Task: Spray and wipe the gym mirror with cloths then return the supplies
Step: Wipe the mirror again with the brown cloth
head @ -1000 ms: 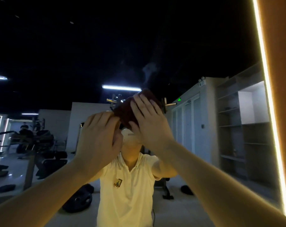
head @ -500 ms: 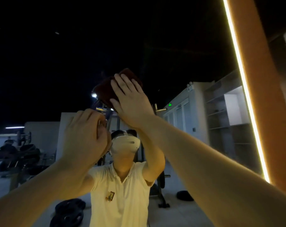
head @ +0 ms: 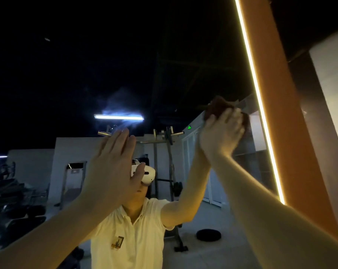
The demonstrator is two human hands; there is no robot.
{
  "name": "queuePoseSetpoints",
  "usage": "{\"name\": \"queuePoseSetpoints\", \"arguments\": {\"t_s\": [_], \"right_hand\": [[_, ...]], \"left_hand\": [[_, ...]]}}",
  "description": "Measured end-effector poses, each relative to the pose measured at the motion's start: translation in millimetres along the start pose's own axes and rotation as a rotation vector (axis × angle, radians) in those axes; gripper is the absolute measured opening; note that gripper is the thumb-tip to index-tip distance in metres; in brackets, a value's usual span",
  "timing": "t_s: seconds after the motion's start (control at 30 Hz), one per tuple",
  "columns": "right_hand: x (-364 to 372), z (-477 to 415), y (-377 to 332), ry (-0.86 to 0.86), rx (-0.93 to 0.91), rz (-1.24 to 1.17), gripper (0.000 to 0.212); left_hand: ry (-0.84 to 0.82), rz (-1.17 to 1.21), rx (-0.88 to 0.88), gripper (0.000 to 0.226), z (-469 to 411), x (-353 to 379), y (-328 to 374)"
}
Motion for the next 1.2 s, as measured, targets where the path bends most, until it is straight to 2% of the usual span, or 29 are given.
{"name": "queuePoseSetpoints", "arguments": {"t_s": [0.13,0.23,0.27,0.3,0.33,0.43,0.5,0.57,0.63,0.7,0.8,0.9,0.97,1.0,1.03,1.1,1.2], "right_hand": [[23.2,77.6,-95.8,-0.117,-0.449,0.006,0.069],[28.9,125.5,-98.6,-0.233,-0.959,0.099,0.067],[24.1,119.9,-83.9,-0.244,-1.053,0.131,0.067],[20.3,103.5,-64.1,-0.252,-1.055,0.136,0.067],[13.2,79.0,-39.2,-0.254,-0.971,0.126,0.067],[-7.3,9.9,49.4,-0.124,-0.573,0.137,0.066],[-14.7,-9.8,87.5,-0.066,-0.332,0.059,0.068],[-14.1,-16.5,81.6,-0.033,-0.154,0.033,0.07],[-8.2,-19.6,43.2,-0.045,-0.06,0.003,0.068],[1.2,-17.9,-20.6,-0.073,-0.123,-0.064,0.067],[19.5,19.4,-117.7,-0.1,-0.401,-0.063,0.064],[30.4,120.5,-171.6,-0.214,-0.908,-0.066,0.059],[36.6,175.2,-166.9,-0.33,-1.276,-0.002,0.055],[36.5,174.0,-163.6,-0.356,-1.389,0.023,0.056],[36.5,159.1,-165.7,-0.344,-1.427,0.043,0.058],[39.2,108.3,-182.4,-0.277,-1.303,0.109,0.062],[34.1,21.9,-212.3,-0.181,-0.843,0.103,0.061]], "left_hand": [[0.098,0.091,-0.043,0.062,9.3,-16.3,-7.7],[0.116,0.129,-0.057,0.059,13.2,-19.4,-6.0],[0.102,0.123,-0.062,0.059,12.6,-15.9,-2.1],[0.081,0.116,-0.068,0.06,11.0,-11.0,3.7],[0.057,0.102,-0.073,0.062,8.9,-5.7,10.6],[-0.008,0.045,-0.1,0.074,6.7,9.3,26.0],[-0.032,0.014,-0.09,0.08,6.2,11.7,26.5],[-0.04,-0.006,-0.057,0.081,6.6,8.9,22.7],[-0.033,-0.003,-0.014,0.08,8.1,3.7,18.3],[-0.006,0.026,0.01,0.076,10.8,-3.8,9.3],[0.096,0.11,-0.046,0.064,17.7,-22.7,-14.2],[0.149,0.194,-0.176,0.05,26.3,-33.0,-47.1],[0.159,0.234,-0.22,0.04,32.1,-33.9,-63.0],[0.159,0.236,-0.209,0.037,35.6,-33.3,-66.3],[0.154,0.236,-0.183,0.034,39.0,-32.7,-67.0],[0.134,0.256,-0.147,0.031,44.5,-33.7,-66.3],[0.108,0.274,-0.125,0.033,50.9,-37.1,-66.1]]}}
Point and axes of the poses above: each hand's wrist, its own z-axis away from the middle knuckle, its own x-axis out of the palm, y = z × x, the point moved 6 cm from there along -z, towards the middle knuckle, and after that the axes turned 2 degrees about -z, right-handed, at the moved point
